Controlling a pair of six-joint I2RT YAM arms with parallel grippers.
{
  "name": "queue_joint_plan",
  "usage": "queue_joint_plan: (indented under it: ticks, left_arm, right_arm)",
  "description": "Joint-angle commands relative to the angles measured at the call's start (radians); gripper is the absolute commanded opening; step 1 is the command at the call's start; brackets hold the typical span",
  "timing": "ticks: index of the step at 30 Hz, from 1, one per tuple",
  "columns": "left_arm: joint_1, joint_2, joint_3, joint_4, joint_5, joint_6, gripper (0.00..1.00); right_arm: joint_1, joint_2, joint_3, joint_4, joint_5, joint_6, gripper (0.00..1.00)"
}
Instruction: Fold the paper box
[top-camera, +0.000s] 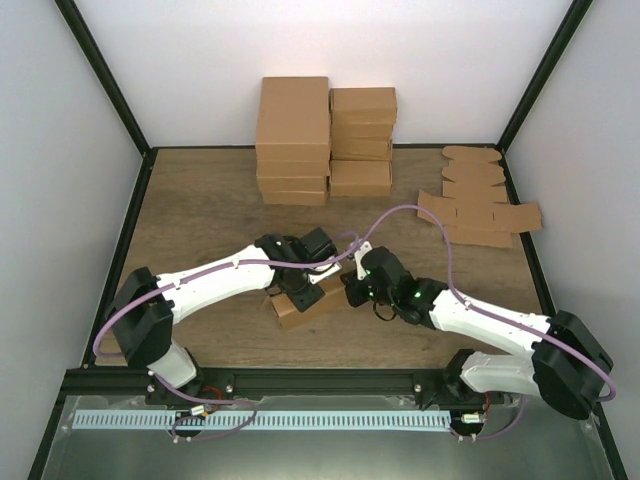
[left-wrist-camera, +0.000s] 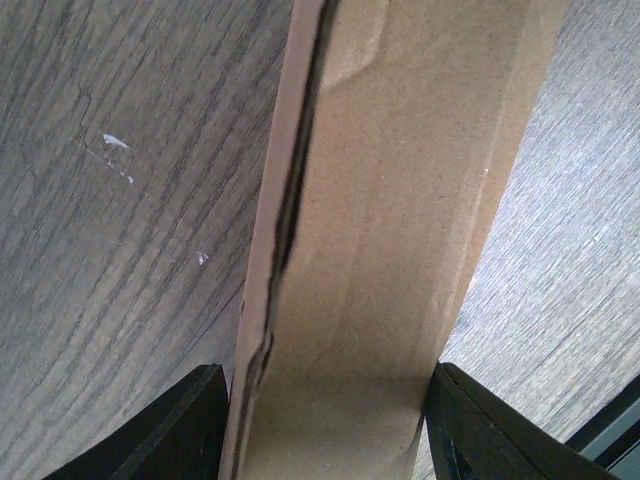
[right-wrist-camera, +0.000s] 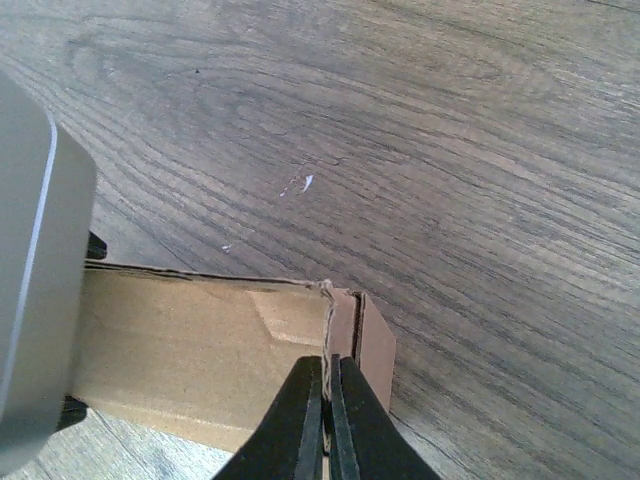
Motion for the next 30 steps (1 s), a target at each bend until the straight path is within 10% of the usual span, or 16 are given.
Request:
queue_joint_plan:
  ticks: [1,30]
  left_arm:
    - [0.011,0.009,0.02,0.026,-0.124,-0.021,0.56]
    - [0.009,-0.049,-0.008,0.127,-0.126,-0.024,0.65]
  right_arm:
    - [0.082,0.037,-0.034,-0.126,0.02,0.091,0.01]
    - [0.166,-0.03,-0.143,-0.095,0.16,0.296,0.01]
